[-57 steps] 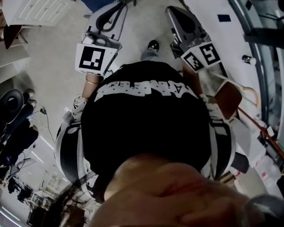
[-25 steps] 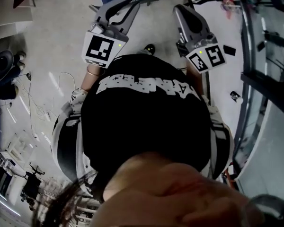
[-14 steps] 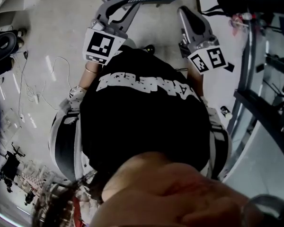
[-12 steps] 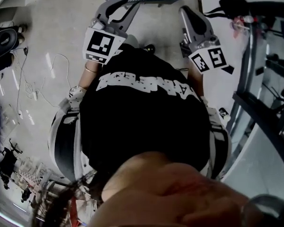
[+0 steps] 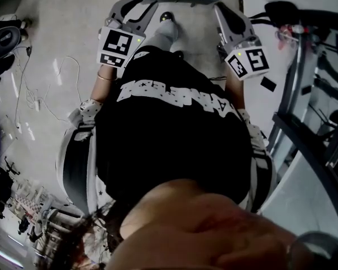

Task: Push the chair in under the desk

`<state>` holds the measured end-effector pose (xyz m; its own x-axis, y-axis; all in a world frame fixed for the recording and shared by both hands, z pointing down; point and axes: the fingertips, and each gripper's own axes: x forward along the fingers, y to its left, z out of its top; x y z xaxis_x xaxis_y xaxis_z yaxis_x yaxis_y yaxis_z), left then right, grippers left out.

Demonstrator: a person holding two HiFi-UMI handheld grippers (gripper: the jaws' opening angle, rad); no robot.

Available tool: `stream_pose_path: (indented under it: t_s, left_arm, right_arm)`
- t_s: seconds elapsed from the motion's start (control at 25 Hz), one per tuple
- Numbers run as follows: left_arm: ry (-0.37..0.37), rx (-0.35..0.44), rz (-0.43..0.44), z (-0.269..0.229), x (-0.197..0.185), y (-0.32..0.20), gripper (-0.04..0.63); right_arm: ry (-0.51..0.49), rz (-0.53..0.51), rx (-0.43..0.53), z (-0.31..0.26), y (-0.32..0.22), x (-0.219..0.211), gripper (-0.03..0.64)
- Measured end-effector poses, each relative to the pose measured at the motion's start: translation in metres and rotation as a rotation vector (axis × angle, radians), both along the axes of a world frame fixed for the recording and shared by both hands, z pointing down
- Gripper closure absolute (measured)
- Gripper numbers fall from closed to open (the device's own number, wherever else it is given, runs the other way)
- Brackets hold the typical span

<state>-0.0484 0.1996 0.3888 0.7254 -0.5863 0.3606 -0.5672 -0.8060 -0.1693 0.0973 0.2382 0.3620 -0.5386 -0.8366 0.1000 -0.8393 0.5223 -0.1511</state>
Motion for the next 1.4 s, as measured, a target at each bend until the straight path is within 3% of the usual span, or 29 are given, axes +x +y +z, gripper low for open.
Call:
stream_pose_path:
  t_s: [0.24,0.44,0.52,0.8,1.0,1.24,1.4]
  left_arm:
    - [-0.029,-0.041,0.012,0.025,0.005,-0.011,0.434]
    - [-0.147,-0.041,0.02,0.056,0.009,-0.019,0.413]
    - [-0.182,-0.053,0.026,0.069,0.01,-0.022,0.408]
    - [-0.306,-0.085,0.054,0.106,0.012,-0.032,0.382]
    - [-0.432,-0.09,0.079,0.132,0.011,-0.044,0.364]
    - [-0.564,-0.075,0.13,0.164,0.017,-0.052,0.355]
    - [-0.613,-0.084,0.149,0.183,0.018,-0.056,0.354]
  right_arm:
    - [0.063,-0.023,-0.055,0.021,-0.013,-0.001,0.581]
    - [0.155,-0.072,-0.104,0.047,-0.025,-0.002,0.575]
    - [0.2,-0.096,-0.132,0.058,-0.031,-0.005,0.497]
    - [0.343,-0.179,-0.203,0.096,-0.05,-0.014,0.462]
    - [0.499,-0.254,-0.24,0.123,-0.06,-0.02,0.419]
    - [0.774,-0.364,-0.28,0.166,-0.065,-0.023,0.388]
    - [0.826,-0.385,-0.308,0.186,-0.072,-0.024,0.387]
